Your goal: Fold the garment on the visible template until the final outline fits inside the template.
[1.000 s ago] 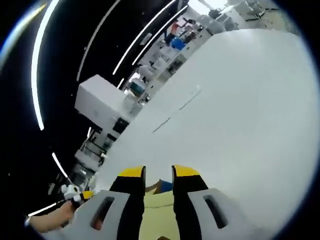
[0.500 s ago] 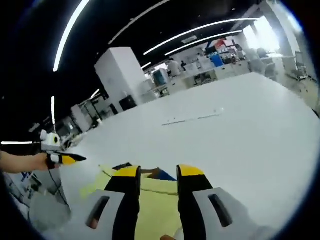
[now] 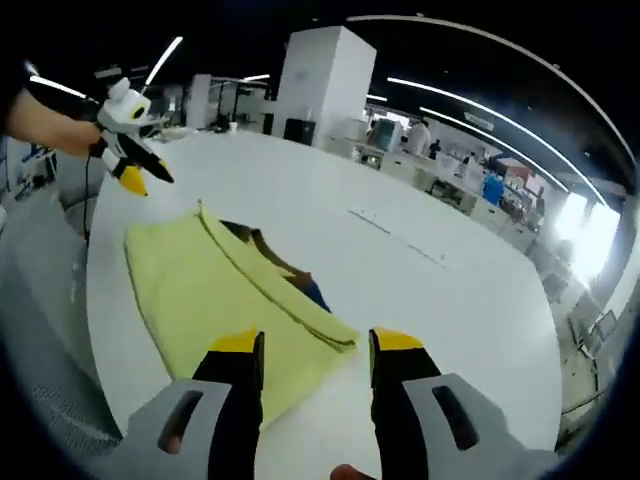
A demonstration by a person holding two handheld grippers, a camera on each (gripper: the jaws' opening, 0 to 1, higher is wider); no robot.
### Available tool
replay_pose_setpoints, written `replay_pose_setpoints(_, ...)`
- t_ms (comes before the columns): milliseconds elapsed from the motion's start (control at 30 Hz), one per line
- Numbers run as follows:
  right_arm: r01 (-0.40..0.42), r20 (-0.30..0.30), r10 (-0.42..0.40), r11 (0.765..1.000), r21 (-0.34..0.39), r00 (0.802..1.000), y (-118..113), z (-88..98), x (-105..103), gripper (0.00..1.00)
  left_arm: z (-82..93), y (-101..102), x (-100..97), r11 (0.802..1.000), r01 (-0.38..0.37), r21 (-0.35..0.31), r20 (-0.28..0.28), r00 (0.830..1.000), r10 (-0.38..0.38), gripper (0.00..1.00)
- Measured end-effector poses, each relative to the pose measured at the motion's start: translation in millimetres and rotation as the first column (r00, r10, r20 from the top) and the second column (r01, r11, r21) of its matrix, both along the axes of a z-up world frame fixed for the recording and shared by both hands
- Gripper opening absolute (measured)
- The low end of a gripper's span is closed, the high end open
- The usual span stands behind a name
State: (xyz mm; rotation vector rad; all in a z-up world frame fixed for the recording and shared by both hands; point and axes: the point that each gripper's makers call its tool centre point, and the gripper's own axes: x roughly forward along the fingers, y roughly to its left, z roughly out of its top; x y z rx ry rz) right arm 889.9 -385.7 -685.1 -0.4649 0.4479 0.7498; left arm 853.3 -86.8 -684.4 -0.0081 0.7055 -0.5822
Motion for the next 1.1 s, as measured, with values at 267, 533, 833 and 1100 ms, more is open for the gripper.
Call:
replay_pose_setpoints(267, 0.011, -0.065, -0.011, 1.0, 0.0, 0.998, -3.2, -11.8, -23.6, 0.48, -5.1, -2.4, -13.7, 0.999, 0.008, 0.042, -0.008, 1.0, -0.008, 0.6)
replay_pose_setpoints(533, 0.011, -0.081, -0.01, 1.0, 0.006, 0.997, -3.6, -12.4, -24.3, 0.47, -6.6, 0.0, -13.9, 1.0, -0.002, 0.026, -0.019, 1.0, 0.003, 0.6)
replay_pose_setpoints(833, -0.028, -0.06, 0.026, 0.999, -0.036, 0.998, -6.5, -19.1, -0.6, 0.45, -14.0, 15.3, 6.0, 0.997, 0.009, 0.083, -0.014, 1.0, -0.008, 0.58)
replay_pose_setpoints(1100, -0.07, -0.068, 0.064, 0.993, -0.09, 0.996, -10.4, -33.9, 22.7, 0.43, -28.8, 27.1, 29.1, 0.989, 0.044, 0.143, -0.025, 0.999, -0.041, 0.57)
